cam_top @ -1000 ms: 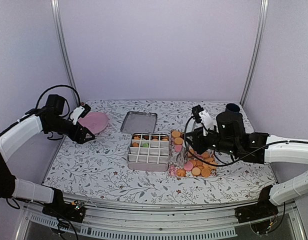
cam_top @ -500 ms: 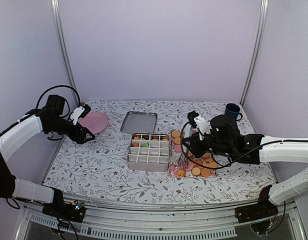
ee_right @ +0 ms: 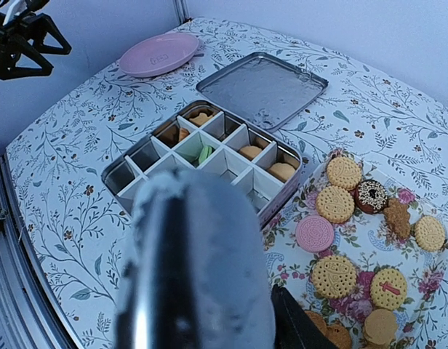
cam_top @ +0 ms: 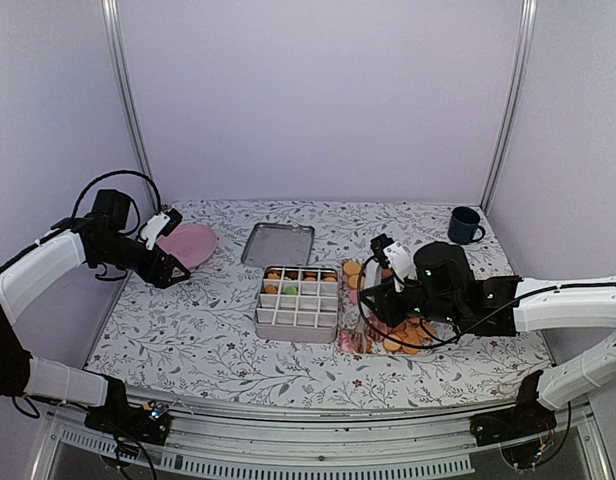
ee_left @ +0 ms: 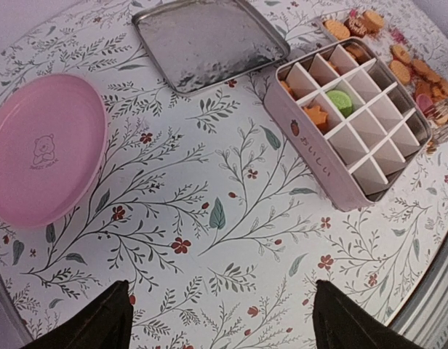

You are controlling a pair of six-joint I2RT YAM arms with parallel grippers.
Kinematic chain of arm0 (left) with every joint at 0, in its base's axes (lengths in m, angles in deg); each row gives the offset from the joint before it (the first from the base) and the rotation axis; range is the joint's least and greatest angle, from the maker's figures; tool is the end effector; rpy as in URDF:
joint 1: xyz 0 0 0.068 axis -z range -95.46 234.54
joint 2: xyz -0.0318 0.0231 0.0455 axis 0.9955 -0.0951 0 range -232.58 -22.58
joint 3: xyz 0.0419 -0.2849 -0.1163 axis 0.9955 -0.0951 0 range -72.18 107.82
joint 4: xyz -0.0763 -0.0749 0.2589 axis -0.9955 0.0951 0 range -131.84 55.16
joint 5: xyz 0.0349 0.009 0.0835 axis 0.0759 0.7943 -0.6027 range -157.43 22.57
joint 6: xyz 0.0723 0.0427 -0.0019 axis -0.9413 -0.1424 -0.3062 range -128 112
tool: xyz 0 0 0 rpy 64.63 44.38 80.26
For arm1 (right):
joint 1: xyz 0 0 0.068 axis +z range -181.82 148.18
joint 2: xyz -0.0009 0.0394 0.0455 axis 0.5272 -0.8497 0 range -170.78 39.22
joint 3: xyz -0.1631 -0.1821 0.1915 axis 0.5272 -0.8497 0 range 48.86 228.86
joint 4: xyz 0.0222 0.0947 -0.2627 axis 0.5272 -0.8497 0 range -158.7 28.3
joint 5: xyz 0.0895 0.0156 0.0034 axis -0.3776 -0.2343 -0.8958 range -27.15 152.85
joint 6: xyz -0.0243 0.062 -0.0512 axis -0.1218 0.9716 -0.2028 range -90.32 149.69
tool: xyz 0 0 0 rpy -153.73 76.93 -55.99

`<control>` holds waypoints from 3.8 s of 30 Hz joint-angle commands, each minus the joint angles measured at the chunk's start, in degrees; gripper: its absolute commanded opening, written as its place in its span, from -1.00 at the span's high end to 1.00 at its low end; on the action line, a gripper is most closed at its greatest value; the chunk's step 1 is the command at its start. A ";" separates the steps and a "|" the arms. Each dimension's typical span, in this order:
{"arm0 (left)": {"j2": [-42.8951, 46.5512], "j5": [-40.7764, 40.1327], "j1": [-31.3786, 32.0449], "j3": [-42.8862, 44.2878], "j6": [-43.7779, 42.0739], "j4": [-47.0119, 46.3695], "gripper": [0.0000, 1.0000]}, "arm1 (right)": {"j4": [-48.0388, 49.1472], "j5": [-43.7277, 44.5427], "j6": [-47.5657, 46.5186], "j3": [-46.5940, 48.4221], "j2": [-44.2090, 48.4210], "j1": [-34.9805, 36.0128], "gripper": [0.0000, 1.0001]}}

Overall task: Pack the cookies
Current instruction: Pick up the fake cookies from the plate, then place the fake cookies in the empty pocket of the box.

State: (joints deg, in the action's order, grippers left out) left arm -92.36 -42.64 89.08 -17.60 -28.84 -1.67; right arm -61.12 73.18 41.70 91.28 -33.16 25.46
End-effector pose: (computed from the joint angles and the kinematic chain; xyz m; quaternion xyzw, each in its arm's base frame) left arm 0.2633 -0.0518 0.2703 0.2671 0.8956 -0.1616 0.3169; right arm 0.1815 0.2582 0.2500 -0.2889 0.8111 0.2218 0.4577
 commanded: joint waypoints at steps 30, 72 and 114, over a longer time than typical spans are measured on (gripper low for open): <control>-0.18 -0.55 0.98 0.10 0.01 -0.55 -0.74 | 4.14 6.54 -1.14 6.64 1.92 1.58 0.85; 0.20 -3.14 1.21 -2.82 -0.18 -3.86 -0.80 | 13.13 -6.92 -6.21 33.08 -30.56 -6.68 0.71; 0.52 -3.63 1.44 -3.25 -0.84 -3.51 -0.79 | 10.11 -13.21 -10.25 35.46 -32.07 -8.05 0.28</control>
State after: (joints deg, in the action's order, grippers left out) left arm -92.34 -46.00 89.80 -20.50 -29.04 -4.69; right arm -51.06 62.66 31.97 125.96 -63.98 17.65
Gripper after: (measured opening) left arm 0.896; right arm 0.362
